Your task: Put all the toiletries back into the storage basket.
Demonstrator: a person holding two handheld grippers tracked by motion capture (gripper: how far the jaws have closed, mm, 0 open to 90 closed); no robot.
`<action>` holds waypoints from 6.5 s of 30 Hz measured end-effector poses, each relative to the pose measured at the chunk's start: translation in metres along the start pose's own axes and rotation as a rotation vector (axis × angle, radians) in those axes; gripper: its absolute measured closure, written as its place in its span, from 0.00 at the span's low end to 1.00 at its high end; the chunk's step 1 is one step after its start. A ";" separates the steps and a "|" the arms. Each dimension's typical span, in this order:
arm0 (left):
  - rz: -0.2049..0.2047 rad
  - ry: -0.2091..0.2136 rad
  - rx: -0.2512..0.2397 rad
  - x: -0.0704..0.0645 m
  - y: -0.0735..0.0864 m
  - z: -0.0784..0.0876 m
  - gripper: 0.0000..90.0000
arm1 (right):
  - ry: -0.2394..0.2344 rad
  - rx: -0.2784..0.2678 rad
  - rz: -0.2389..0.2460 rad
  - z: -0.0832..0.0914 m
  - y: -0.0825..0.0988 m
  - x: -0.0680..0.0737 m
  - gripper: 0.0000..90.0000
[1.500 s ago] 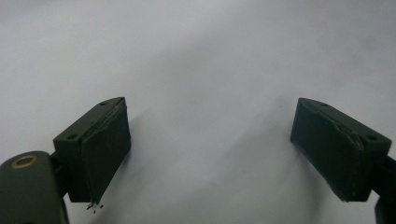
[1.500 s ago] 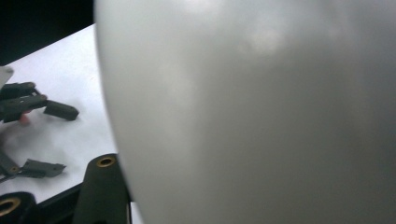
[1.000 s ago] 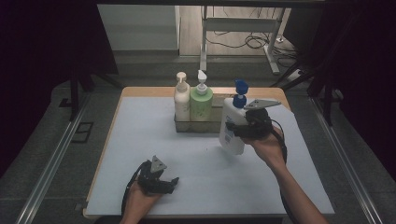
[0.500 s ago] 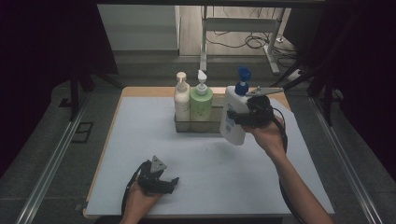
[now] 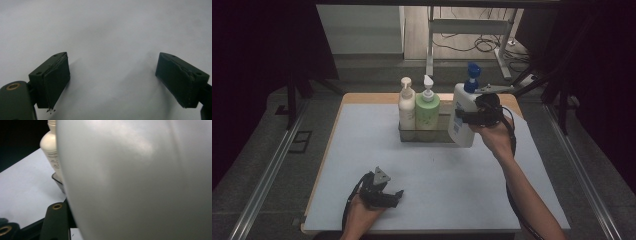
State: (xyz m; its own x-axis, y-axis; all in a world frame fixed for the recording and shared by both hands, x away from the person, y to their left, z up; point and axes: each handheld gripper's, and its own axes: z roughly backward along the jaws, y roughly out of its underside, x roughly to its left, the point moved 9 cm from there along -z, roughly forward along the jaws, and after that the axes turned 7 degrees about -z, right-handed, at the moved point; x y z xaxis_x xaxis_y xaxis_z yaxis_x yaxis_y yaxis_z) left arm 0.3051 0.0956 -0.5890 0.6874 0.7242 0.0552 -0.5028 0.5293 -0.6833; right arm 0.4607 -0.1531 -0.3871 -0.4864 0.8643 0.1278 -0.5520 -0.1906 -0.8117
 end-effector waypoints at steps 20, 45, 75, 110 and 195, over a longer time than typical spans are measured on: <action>0.001 0.000 0.000 0.000 0.000 0.000 0.13 | 0.053 -0.032 -0.035 -0.027 -0.026 -0.013 0.45; -0.001 0.001 0.001 0.000 0.000 0.000 0.13 | 0.110 -0.071 -0.051 -0.064 -0.045 -0.022 0.45; -0.002 0.002 0.005 0.000 0.000 0.000 0.13 | 0.116 -0.029 -0.049 -0.085 -0.014 -0.027 0.45; -0.003 0.002 0.005 0.000 0.000 0.000 0.13 | 0.104 0.036 -0.028 -0.097 0.021 -0.025 0.44; -0.004 0.002 0.008 0.000 0.001 0.000 0.13 | 0.060 0.150 -0.087 -0.108 0.082 -0.069 1.00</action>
State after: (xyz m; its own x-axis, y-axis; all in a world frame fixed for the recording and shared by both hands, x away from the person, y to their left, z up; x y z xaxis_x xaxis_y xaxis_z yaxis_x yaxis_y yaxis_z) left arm 0.3048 0.0962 -0.5891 0.6903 0.7214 0.0562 -0.5043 0.5353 -0.6776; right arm 0.5226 -0.1781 -0.5239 -0.3938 0.9060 0.1555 -0.6870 -0.1777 -0.7046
